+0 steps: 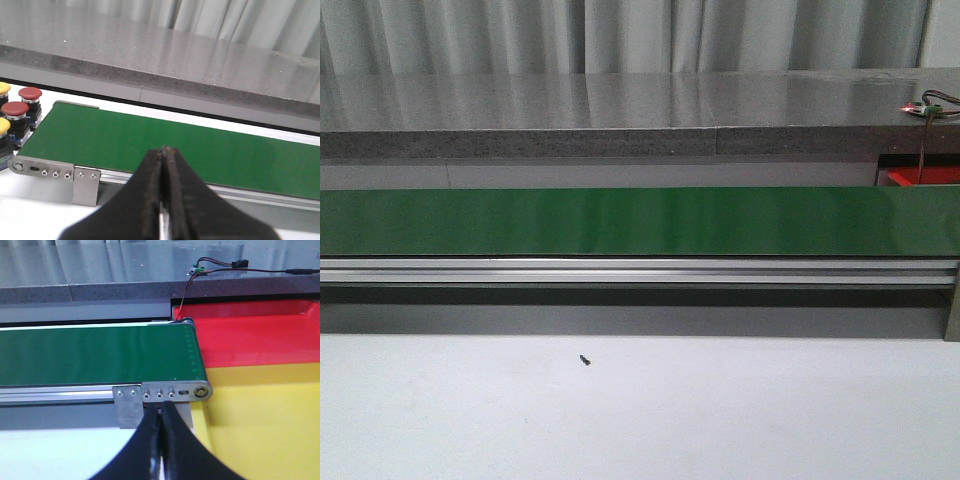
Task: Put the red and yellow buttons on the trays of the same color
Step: 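Move the left gripper down over a red push-button on the table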
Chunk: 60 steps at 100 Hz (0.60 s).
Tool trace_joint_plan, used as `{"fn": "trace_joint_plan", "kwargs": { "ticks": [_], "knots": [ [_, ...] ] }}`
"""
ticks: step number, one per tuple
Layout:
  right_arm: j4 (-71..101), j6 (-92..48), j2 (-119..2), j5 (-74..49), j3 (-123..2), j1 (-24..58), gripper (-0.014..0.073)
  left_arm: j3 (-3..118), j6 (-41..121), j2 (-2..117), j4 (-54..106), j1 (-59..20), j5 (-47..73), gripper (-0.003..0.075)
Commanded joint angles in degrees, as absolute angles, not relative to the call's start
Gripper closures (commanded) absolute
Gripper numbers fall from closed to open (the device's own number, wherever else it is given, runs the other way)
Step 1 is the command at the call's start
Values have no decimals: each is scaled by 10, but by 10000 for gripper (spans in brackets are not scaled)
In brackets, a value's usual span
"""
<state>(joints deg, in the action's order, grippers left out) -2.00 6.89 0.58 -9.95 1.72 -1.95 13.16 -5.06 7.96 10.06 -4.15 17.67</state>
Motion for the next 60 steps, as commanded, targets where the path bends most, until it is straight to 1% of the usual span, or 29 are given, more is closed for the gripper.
{"fn": "trace_joint_plan", "kwargs": {
  "ticks": [1,12,23,32,49,60],
  "knots": [
    [-20,67,15,-53,6,-19,660,192,-54,121,108,-44,165,740],
    [-20,67,15,-53,6,-19,660,234,-54,161,108,-44,178,740],
    [-20,67,15,-53,6,-19,660,237,-52,189,115,-44,118,740],
    [-20,67,15,-53,6,-19,660,237,-52,197,128,-44,106,740],
    [-20,67,15,-53,6,-19,660,258,-52,229,122,-41,128,740],
    [-20,67,15,-53,6,-19,660,292,-52,267,112,-37,143,740]
  ]
}}
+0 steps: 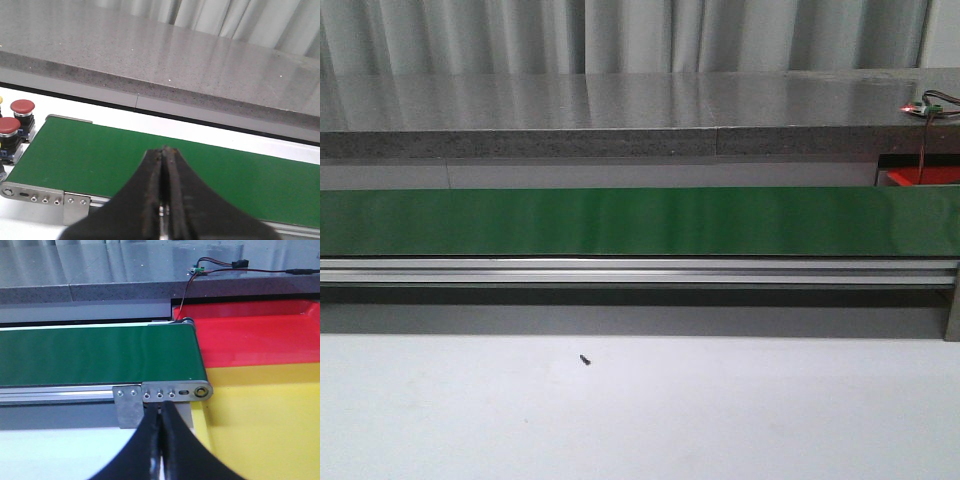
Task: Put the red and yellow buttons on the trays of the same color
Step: 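Move the left gripper down over a red push-button on the table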
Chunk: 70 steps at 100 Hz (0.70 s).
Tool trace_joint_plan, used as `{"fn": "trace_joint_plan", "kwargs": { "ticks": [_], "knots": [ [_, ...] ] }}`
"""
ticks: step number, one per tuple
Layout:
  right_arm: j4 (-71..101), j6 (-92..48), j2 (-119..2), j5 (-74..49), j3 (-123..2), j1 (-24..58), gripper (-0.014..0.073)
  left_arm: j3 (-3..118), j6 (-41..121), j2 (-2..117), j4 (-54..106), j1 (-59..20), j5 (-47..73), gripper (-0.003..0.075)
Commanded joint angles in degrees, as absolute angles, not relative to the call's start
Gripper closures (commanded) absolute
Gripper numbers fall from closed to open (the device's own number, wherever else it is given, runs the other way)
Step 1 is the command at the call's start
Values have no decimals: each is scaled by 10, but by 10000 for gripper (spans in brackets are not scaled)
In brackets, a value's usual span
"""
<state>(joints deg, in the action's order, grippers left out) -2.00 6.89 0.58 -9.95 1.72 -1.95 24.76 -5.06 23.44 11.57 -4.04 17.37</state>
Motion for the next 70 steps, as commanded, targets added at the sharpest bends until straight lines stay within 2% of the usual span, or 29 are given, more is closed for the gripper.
{"fn": "trace_joint_plan", "kwargs": {
  "ticks": [1,18,49,59,64,70],
  "knots": [
    [-20,67,15,-53,6,-19,660,294,-52,269,111,-37,143,740],
    [-20,67,15,-53,6,-19,660,356,-52,340,108,-2,183,740],
    [-20,67,15,-53,6,-19,660,436,-56,448,114,147,269,718],
    [-20,67,15,-53,6,-19,660,455,-56,474,114,192,309,610],
    [-20,67,15,-53,6,-19,660,464,-55,488,114,210,322,514],
    [-20,67,15,-53,6,-19,660,470,-54,505,112,227,330,353]
  ]
}}
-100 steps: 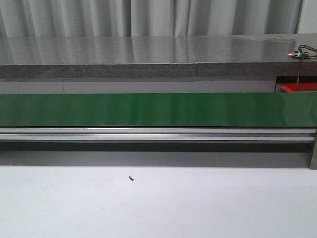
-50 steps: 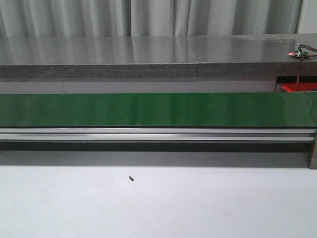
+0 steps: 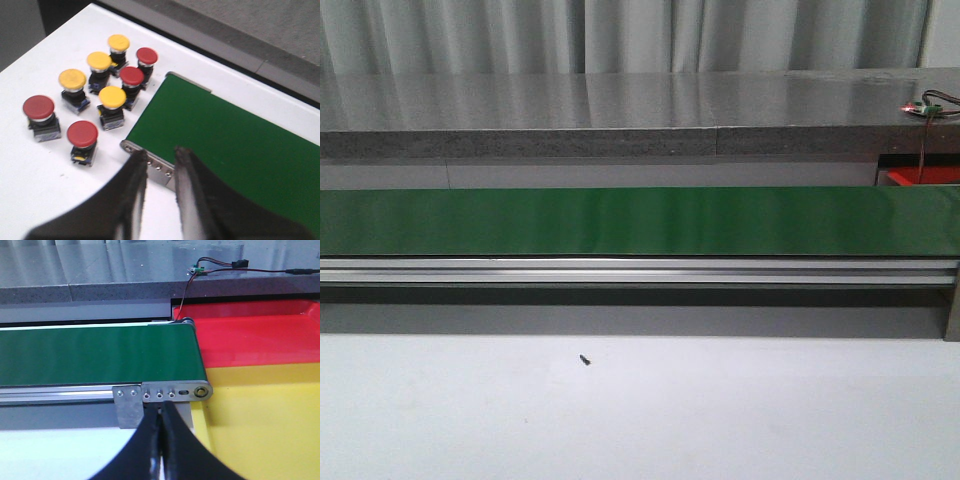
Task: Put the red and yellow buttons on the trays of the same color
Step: 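Move the left gripper down over a red push-button on the table, then grasp the red push-button with the left gripper and lift it over the belt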
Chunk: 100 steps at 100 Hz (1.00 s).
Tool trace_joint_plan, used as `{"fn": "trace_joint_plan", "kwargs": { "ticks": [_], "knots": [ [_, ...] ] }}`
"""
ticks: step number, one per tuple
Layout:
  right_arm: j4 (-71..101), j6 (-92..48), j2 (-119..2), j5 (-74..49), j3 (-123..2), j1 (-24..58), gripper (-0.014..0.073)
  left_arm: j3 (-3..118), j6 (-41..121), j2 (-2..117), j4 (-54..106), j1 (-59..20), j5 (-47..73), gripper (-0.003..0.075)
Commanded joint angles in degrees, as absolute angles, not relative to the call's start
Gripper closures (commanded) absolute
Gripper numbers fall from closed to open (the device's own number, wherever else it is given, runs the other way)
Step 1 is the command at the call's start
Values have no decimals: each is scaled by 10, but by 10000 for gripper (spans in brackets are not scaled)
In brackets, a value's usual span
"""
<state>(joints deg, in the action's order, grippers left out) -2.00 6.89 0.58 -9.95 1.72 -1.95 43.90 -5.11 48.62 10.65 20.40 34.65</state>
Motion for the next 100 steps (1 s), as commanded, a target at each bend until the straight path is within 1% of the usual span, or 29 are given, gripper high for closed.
{"fn": "trace_joint_plan", "kwargs": {
  "ticks": [1,2,3,6,9,13,16,30,58,87,100],
  "knots": [
    [-20,67,15,-53,6,-19,660,471,-54,507,112,229,331,335],
    [-20,67,15,-53,6,-19,660,472,-54,510,112,232,332,280],
    [-20,67,15,-53,6,-19,660,472,-54,512,112,234,332,280],
    [-20,67,15,-53,6,-19,660,477,-54,520,111,240,336,200],
    [-20,67,15,-53,6,-19,660,480,-54,532,111,246,343,150],
    [-20,67,15,-53,6,-19,660,485,-54,543,107,253,351,104],
    [-20,67,15,-53,6,-19,660,489,-54,556,107,258,359,93],
    [-20,67,15,-53,6,-19,660,510,-54,612,100,277,392,122],
    [-20,67,15,-53,6,-19,660,551,-54,726,87,279,417,123],
    [-20,67,15,-53,6,-19,660,579,-54,832,81,279,389,124],
    [-20,67,15,-53,6,-19,660,580,-54,867,79,279,352,124]
  ]
}}
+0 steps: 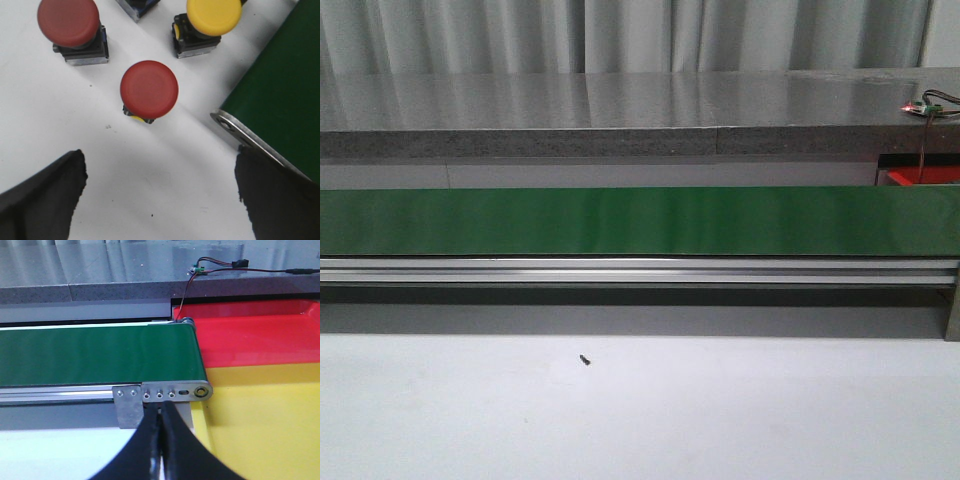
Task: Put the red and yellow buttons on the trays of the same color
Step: 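Grasp the red push-button with the left gripper and lift it over the belt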
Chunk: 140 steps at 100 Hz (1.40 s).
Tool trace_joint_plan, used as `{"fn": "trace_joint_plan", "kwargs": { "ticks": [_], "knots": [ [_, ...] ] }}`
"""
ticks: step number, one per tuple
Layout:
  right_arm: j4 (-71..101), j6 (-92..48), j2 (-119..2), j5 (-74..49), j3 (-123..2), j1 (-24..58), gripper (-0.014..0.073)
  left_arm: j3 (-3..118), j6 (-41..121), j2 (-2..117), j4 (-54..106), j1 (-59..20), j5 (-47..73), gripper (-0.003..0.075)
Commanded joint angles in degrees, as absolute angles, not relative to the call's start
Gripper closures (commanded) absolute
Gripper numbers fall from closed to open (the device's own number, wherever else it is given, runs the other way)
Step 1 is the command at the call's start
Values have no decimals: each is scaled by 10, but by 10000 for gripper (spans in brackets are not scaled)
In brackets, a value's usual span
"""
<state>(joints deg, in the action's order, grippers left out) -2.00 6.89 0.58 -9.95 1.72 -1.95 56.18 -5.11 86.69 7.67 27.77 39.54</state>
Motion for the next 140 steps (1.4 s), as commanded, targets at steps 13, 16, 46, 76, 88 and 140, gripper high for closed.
{"fn": "trace_joint_plan", "kwargs": {
  "ticks": [13,16,46,76,88,140],
  "knots": [
    [-20,67,15,-53,6,-19,660,580,-54,900,80,279,329,124],
    [-20,67,15,-53,6,-19,660,580,-54,905,80,279,321,124],
    [-20,67,15,-53,6,-19,660,580,-54,945,80,279,259,156],
    [-20,67,15,-53,6,-19,660,580,-54,979,82,279,241,244],
    [-20,67,15,-53,6,-19,660,580,-54,980,82,279,229,413],
    [-20,67,15,-53,6,-19,660,565,-54,914,82,279,237,510]
  ]
}}
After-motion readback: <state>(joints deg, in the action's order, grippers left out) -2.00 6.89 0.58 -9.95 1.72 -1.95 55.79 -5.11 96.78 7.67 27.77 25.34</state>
